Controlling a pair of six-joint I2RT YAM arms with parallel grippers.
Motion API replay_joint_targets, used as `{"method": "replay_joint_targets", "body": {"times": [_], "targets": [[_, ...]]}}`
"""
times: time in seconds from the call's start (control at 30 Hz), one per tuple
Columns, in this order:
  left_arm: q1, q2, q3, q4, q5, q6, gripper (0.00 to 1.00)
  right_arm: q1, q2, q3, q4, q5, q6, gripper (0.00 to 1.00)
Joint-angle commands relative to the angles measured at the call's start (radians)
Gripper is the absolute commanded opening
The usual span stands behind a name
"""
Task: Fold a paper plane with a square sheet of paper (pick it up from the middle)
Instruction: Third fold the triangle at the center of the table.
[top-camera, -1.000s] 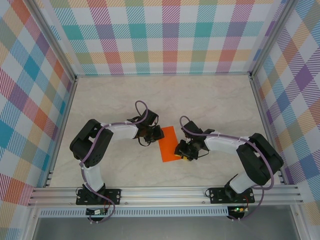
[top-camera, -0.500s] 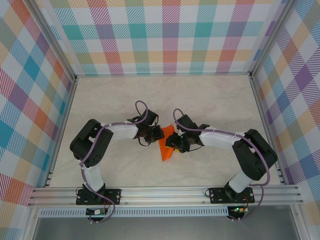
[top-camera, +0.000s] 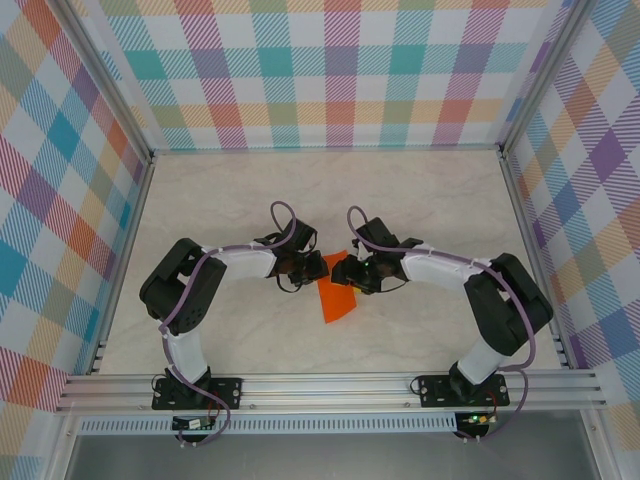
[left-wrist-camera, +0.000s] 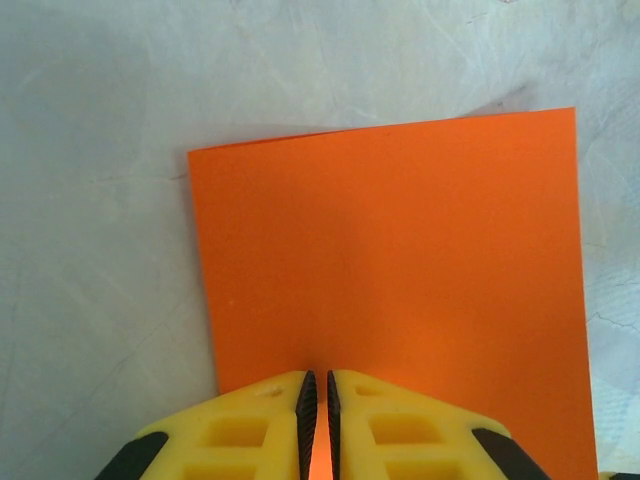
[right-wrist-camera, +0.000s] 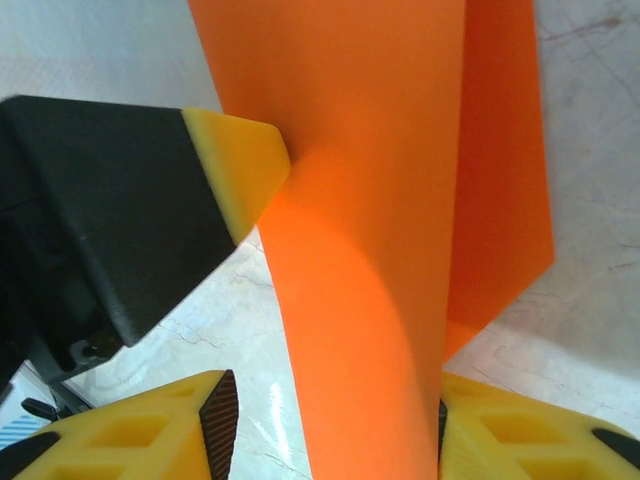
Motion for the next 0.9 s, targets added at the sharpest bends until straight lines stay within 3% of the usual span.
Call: {"method": "replay_joint_targets", "body": {"times": [0.0, 0.33, 0.47, 0.67, 0.87], "targets": [[-0.006, 0.021, -0.041, -0.081, -0.002, -0.005, 0.15, -0.009, 0.014, -0.003, -0.009, -0.047, -0.044, 0.47], [-0.006, 0.012, -0.028, -0.094, -0.005, 0.025, 0.15, -0.018, 0.059, -0.032, -0.034, 0.011, -0.025, 0.25], [-0.005, 0.003, -0.004, -0.131, -0.021, 0.061, 0.15, -0.018, 0.082, -0.062, 0.036, -0.024, 0.024, 0.17], [-0.006, -0.090, 0.030, -0.165, -0.009, 0.085, 0.20, -0.015, 0.063, -0.125, 0.170, -0.051, 0.139, 0.11], [-0.007, -0.185, 0.006, -0.171, 0.016, 0.046, 0.23, 0.005, 0.016, -0.157, 0.212, 0.002, 0.248, 0.10]]}}
